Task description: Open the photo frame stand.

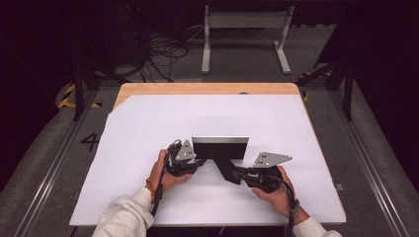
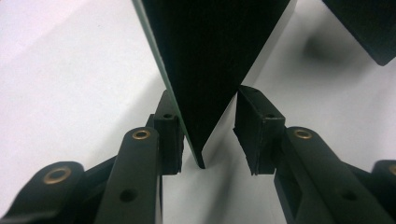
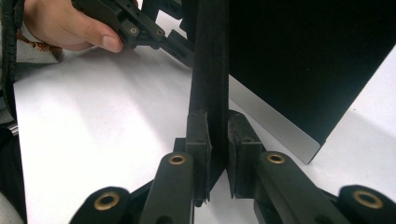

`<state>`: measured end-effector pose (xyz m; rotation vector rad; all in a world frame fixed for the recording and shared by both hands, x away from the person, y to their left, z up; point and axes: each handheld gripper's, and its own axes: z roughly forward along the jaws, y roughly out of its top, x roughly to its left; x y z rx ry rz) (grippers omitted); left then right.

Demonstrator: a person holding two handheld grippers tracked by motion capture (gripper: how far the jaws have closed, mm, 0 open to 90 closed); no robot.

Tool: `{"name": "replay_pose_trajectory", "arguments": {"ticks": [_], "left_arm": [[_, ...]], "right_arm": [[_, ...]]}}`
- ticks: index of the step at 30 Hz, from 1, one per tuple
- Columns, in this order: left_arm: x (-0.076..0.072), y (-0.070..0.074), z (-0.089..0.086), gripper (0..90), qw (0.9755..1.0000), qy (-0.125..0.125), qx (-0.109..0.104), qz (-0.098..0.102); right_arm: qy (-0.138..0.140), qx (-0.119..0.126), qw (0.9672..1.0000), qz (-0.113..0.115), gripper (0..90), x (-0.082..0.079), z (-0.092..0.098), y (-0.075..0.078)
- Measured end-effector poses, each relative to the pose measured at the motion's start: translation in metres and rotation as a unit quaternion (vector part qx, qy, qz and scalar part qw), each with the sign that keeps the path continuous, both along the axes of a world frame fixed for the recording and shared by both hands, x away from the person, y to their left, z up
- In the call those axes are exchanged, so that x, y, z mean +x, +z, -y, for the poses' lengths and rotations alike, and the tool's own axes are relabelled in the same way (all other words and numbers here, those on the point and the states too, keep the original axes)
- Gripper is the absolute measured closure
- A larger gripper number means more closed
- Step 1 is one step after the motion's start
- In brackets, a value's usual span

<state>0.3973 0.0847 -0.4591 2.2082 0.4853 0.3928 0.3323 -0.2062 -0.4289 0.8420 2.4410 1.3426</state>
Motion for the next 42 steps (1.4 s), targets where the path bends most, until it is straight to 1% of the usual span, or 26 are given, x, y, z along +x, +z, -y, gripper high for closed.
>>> {"name": "replay_pose_trajectory", "arguments": {"ticks": [3,5,10,12,15,16,19,23,28,29,32,34,37,39,42], "left_arm": [[0.000,0.000,0.000,63.9,1.0000,0.003,0.003,0.005],[0.000,0.001,0.000,64.5,0.9997,0.012,0.016,0.017],[0.000,0.000,-0.001,69.4,0.9993,0.023,0.020,0.023],[0.000,0.000,-0.001,69.9,0.9994,0.022,0.019,0.021],[0.001,0.000,-0.004,70.3,0.9996,0.022,0.008,0.015],[0.001,0.000,-0.004,70.4,0.9996,0.022,0.007,0.014],[0.001,0.000,-0.006,70.5,0.9996,0.022,0.010,0.016],[0.001,0.000,-0.005,71.7,0.9995,0.023,0.013,0.015],[0.001,-0.001,-0.005,71.9,0.9996,0.022,0.013,0.014],[0.001,0.000,-0.005,72.0,0.9995,0.021,0.018,0.018],[0.000,0.000,-0.004,72.1,0.9992,0.023,0.023,0.022],[-0.001,0.000,-0.003,72.1,0.9992,0.026,0.022,0.021],[-0.002,0.000,-0.002,72.1,0.9989,0.032,0.025,0.023],[-0.003,0.000,-0.001,72.1,0.9986,0.038,0.025,0.025],[-0.003,0.000,0.000,72.2,0.9984,0.041,0.028,0.027]], "right_arm": [[0.001,-0.001,1.0000,0.000,81.7,0.000,0.000,0.000],[0.002,-0.003,1.0000,0.000,82.5,0.000,0.000,0.000],[0.000,0.000,1.0000,0.002,83.9,0.000,0.002,0.001],[-0.003,0.001,1.0000,0.004,83.7,0.000,0.002,0.001],[-0.003,-0.001,1.0000,0.004,83.7,0.000,0.003,0.001],[-0.003,-0.002,1.0000,0.005,83.4,0.000,0.003,0.001],[-0.002,-0.003,1.0000,0.004,82.3,0.000,0.003,0.001],[-0.001,-0.002,1.0000,0.002,81.7,0.000,0.003,0.000],[0.001,-0.012,0.9999,-0.004,78.6,0.000,-0.001,-0.003],[0.001,-0.015,0.9999,-0.006,78.3,0.001,-0.001,-0.004],[0.001,-0.015,0.9998,-0.010,77.9,0.001,-0.001,-0.006],[-0.001,-0.007,0.9998,-0.018,80.4,0.002,0.000,-0.008],[-0.005,-0.010,0.9996,-0.027,85.4,0.004,0.002,-0.010],[-0.005,-0.010,0.9995,-0.028,85.7,0.004,0.002,-0.010],[-0.007,-0.018,0.9995,-0.026,85.8,0.003,0.000,-0.009]]}}
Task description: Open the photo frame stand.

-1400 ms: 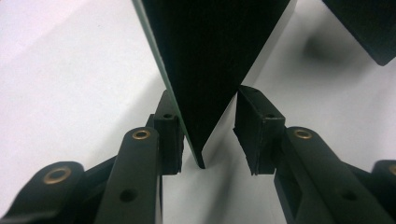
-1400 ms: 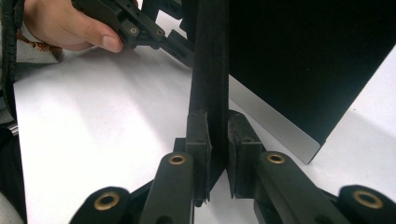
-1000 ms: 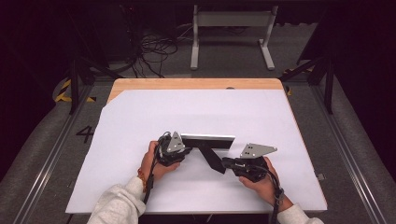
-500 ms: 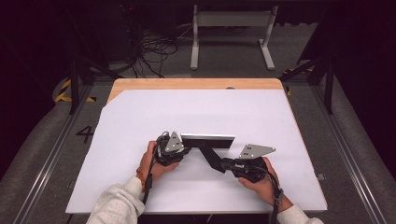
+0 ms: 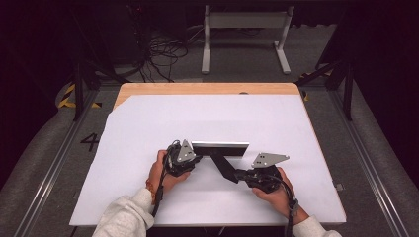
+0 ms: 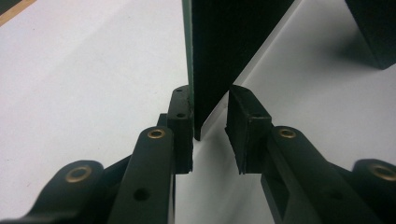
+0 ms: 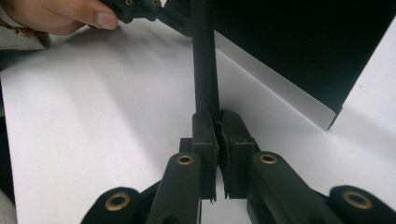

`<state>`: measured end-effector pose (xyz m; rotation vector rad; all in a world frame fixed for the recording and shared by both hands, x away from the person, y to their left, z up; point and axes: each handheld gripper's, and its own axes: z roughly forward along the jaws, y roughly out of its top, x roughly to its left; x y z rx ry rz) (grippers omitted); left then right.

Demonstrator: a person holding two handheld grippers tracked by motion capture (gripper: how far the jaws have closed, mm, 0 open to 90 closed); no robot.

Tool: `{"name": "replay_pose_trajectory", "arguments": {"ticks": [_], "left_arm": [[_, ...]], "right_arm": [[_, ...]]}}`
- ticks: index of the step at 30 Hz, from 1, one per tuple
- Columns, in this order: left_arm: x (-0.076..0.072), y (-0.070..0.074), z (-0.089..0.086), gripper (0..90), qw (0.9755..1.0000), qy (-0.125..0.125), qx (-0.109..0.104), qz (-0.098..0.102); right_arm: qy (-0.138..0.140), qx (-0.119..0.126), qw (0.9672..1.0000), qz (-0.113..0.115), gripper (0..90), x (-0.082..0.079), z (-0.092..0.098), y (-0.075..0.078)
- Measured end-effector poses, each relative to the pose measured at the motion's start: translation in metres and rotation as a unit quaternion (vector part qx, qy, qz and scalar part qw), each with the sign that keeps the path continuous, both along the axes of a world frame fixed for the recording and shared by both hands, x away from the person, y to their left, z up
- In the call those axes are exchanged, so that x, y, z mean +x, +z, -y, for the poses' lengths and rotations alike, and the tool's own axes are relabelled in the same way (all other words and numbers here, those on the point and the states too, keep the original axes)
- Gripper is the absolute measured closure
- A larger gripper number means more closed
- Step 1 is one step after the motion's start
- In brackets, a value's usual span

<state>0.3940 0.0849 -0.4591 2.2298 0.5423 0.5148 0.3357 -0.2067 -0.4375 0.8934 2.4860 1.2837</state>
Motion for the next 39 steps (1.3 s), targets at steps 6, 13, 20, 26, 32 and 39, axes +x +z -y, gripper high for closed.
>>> {"name": "replay_pose_trajectory", "arguments": {"ticks": [6,13,20,26,32,39], "left_arm": [[0.001,0.000,-0.001,72.3,1.0000,-0.003,-0.004,-0.004],[0.000,0.001,-0.004,71.1,0.9999,-0.009,-0.006,-0.002],[-0.005,0.008,-0.013,66.0,0.9996,-0.022,-0.020,-0.005],[-0.014,0.013,-0.027,61.6,0.9992,-0.031,-0.024,-0.007],[-0.021,0.019,-0.043,57.7,0.9989,-0.030,-0.034,-0.008],[-0.034,0.019,-0.060,53.2,0.9992,-0.025,-0.029,-0.013]], "right_arm": [[0.001,-0.006,1.0000,0.007,84.9,-0.001,0.000,0.001],[0.003,-0.012,0.9997,0.022,83.8,-0.003,0.001,0.006],[0.001,-0.004,0.9995,0.031,83.4,-0.005,0.007,0.013],[0.001,-0.010,0.9990,0.043,84.2,-0.008,0.008,0.017],[-0.005,-0.021,0.9973,0.070,83.3,-0.011,0.008,0.021],[-0.013,-0.052,0.9941,0.094,82.9,-0.013,0.006,0.023]]}}
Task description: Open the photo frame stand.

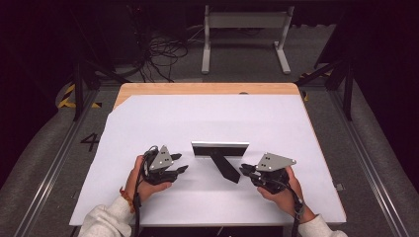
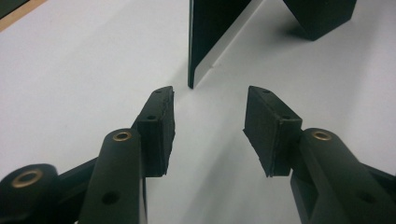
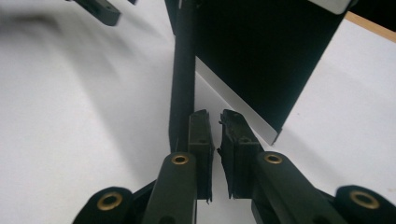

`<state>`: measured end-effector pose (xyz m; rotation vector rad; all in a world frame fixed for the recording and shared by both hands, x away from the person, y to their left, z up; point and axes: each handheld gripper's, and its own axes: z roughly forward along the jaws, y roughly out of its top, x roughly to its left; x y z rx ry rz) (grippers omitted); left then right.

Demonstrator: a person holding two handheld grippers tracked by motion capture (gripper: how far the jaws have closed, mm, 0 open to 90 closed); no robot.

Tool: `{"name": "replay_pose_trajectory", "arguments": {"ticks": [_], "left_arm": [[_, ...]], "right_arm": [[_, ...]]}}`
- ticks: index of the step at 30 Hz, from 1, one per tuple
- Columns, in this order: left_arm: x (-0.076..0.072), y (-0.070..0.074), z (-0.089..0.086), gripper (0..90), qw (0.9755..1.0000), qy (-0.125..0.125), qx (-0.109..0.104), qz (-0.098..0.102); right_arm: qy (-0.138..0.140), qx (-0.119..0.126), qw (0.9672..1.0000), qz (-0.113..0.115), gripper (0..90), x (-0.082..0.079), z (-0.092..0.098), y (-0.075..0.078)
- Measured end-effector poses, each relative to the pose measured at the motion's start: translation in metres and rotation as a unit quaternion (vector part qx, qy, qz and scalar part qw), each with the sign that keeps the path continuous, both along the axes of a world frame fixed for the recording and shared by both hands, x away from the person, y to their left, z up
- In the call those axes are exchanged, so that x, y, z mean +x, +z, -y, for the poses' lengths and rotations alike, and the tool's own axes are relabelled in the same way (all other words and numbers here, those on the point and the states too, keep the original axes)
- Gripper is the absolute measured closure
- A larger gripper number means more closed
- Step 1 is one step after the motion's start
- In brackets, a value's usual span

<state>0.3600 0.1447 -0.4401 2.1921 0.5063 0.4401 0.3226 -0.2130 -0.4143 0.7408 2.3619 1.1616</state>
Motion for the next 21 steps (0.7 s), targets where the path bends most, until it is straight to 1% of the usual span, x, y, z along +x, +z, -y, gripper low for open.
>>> {"name": "replay_pose_trajectory", "arguments": {"ticks": [10,12,16,21], "left_arm": [[-0.012,-0.004,-0.017,48.8,0.9999,0.005,0.003,-0.014],[-0.015,-0.004,-0.018,48.8,0.9999,0.005,0.004,-0.012],[-0.019,-0.004,-0.020,48.3,0.9999,0.005,-0.001,-0.015],[-0.019,-0.005,-0.018,45.1,0.9999,0.004,0.000,-0.015]], "right_arm": [[-0.010,0.004,0.9999,0.008,82.7,0.002,0.001,0.001],[-0.015,0.004,0.9998,0.009,82.8,0.002,0.002,0.002],[-0.019,0.005,0.9998,0.011,82.8,0.003,0.003,0.002],[-0.025,0.011,0.9995,0.013,82.6,0.004,0.004,0.003]]}}
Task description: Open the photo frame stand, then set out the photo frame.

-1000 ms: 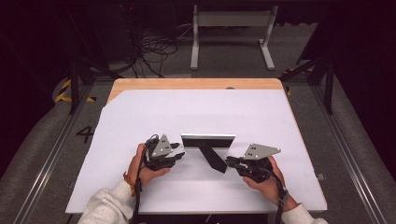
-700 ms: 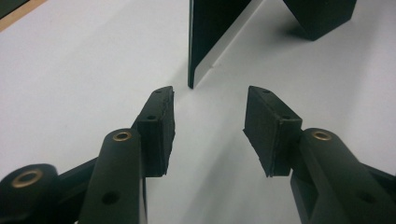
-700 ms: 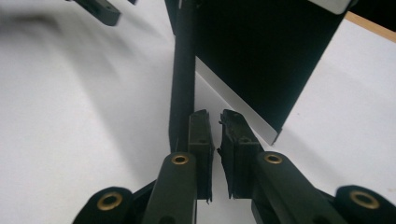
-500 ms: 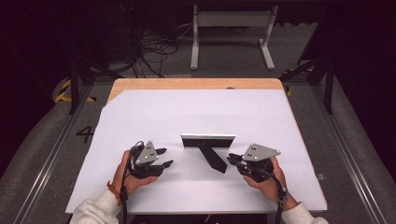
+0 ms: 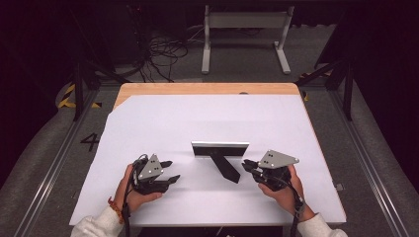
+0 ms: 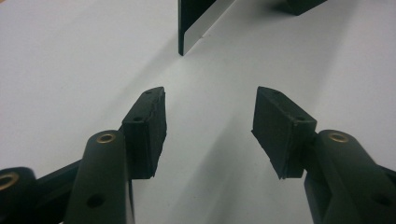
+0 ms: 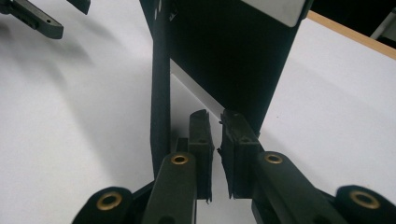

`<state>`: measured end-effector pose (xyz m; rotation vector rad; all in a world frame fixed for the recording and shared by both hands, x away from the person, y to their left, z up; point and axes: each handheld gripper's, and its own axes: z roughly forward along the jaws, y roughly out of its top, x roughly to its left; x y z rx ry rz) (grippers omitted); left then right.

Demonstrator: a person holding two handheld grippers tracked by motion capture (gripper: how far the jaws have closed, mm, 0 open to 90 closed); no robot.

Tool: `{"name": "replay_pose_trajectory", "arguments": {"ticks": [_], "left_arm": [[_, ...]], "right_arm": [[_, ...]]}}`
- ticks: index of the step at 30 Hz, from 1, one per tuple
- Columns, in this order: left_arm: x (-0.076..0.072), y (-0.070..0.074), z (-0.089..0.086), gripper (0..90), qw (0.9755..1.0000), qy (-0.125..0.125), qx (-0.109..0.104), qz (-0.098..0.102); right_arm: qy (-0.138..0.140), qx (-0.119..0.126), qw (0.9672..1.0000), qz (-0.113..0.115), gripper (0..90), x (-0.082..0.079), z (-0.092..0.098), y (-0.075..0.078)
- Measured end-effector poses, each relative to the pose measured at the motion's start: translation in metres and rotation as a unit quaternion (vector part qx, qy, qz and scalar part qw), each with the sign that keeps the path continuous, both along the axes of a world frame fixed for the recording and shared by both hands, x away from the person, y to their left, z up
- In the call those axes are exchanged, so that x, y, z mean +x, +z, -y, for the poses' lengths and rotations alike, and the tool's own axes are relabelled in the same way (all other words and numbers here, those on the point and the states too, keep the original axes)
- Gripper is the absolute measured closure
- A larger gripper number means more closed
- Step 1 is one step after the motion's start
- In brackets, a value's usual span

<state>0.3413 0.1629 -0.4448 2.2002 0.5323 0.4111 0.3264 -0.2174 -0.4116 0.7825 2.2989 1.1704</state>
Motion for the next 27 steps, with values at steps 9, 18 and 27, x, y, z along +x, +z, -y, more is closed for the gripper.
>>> {"name": "replay_pose_trajectory", "arguments": {"ticks": [9,18,27], "left_arm": [[0.004,0.001,0.002,39.8,0.9999,0.008,-0.008,0.005],[0.026,0.019,0.010,41.1,0.9985,0.013,-0.050,0.019],[0.046,0.032,0.034,39.0,0.9971,-0.003,-0.070,0.028]], "right_arm": [[-0.017,0.008,0.9997,0.013,82.5,0.001,0.004,0.004],[-0.026,0.018,0.9991,0.029,83.4,0.003,0.002,0.006],[-0.041,0.029,0.9979,0.042,84.5,0.002,0.002,0.010]]}}
